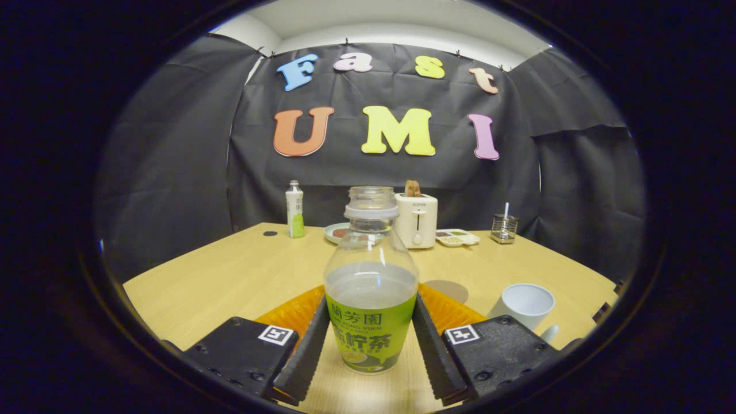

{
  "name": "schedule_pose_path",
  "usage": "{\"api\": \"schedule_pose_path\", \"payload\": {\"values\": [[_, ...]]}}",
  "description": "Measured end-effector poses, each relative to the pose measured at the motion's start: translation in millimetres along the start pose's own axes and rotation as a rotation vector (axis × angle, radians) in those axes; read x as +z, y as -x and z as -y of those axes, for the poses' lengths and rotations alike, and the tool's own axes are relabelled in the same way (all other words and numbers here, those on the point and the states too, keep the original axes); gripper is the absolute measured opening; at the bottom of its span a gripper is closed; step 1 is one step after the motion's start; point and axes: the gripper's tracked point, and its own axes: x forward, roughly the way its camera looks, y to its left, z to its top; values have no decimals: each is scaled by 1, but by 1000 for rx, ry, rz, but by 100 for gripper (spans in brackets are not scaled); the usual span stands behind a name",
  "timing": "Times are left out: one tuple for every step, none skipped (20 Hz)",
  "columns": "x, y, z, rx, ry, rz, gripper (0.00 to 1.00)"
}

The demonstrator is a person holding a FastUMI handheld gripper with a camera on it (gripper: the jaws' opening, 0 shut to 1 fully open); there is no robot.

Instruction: Take the bottle from table, then pour the juice into the cup, finally place the bottle on the coaster

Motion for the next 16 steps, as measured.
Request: {"api": "schedule_pose_path", "payload": {"values": [[0, 1, -2, -1, 7, -6, 81], [0, 2, -2, -4, 15, -17, 80], [2, 6, -2, 0, 14, -20, 80], [7, 9, -3, 7, 0, -13, 80], [12, 13, -3, 15, -20, -4, 81], [17, 15, -5, 30, -48, 4, 81], [19, 17, -8, 48, -75, 10, 80], [22, 18, -8, 58, -100, 15, 80], [24, 21, -8, 70, -123, 21, 80], [28, 24, -8, 80, -145, 26, 80], [32, 27, -6, 87, -172, 36, 80], [36, 30, -7, 107, -201, 46, 80], [36, 32, -14, 140, -223, 32, 80], [34, 35, -20, 176, -249, 8, 80], [34, 38, -19, 190, -272, -2, 80], [36, 40, -18, 195, -299, -6, 80]]}}
